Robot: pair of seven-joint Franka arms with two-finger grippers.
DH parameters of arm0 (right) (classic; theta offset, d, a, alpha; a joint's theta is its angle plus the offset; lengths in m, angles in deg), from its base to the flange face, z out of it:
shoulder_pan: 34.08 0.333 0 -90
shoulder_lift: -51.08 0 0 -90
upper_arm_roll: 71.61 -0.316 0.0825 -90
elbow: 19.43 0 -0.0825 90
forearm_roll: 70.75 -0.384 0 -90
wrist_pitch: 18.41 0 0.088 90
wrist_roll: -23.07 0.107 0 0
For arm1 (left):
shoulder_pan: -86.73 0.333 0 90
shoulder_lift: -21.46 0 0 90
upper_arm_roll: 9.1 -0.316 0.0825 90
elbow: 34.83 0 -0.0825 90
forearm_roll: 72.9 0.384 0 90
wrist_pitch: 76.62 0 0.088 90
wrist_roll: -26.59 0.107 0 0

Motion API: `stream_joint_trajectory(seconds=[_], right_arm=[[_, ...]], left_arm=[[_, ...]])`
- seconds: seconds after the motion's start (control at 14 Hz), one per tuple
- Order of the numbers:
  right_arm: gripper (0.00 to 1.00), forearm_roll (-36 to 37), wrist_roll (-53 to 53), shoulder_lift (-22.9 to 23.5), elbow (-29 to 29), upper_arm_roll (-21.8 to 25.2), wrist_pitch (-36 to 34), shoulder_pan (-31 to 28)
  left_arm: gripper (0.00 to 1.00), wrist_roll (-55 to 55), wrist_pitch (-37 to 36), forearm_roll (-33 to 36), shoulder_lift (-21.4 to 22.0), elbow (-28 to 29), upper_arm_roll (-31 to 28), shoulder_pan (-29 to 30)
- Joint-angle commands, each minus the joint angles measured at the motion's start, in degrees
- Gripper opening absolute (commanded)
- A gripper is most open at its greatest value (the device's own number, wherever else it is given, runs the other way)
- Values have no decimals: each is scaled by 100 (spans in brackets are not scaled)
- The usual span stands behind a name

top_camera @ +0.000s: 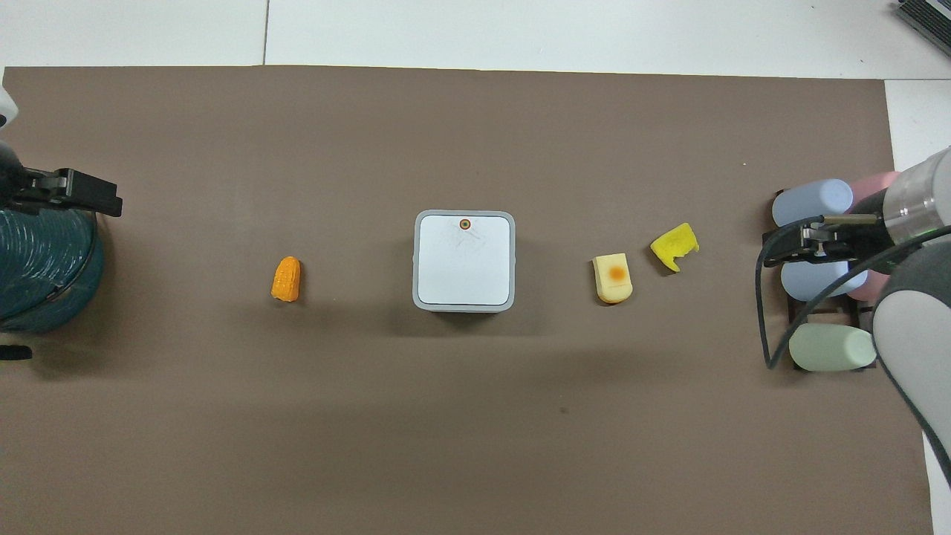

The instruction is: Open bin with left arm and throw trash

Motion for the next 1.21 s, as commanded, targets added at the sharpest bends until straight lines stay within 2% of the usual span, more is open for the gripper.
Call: stream_joint_trajectory(seconds=[0.0, 0.43, 0.64, 0.93, 1.07, 1.14], right_arm=[[100, 139, 46, -81, -123, -27, 36, -25], [100, 51, 19, -81, -132, 8, 71, -122], [100, 51, 46, -108, -308, 8, 387, -122], [100, 51, 28, -99, -808, 17, 1150, -192], [100, 51, 10, -38, -1238, 17, 1896, -201], [100, 51, 19, 24, -1362, 17, 2126, -201]], left_arm=[[100, -38, 41, 121, 180, 177, -44, -80], [100, -56, 41, 121, 180, 195, -44, -167], [100, -65, 5, 121, 189, 247, -53, -360], [100, -108, 5, 121, 198, 265, -44, -492], [68, -510, 14, 121, 206, 317, -44, -833], [47, -861, 23, 121, 206, 335, -36, -992]])
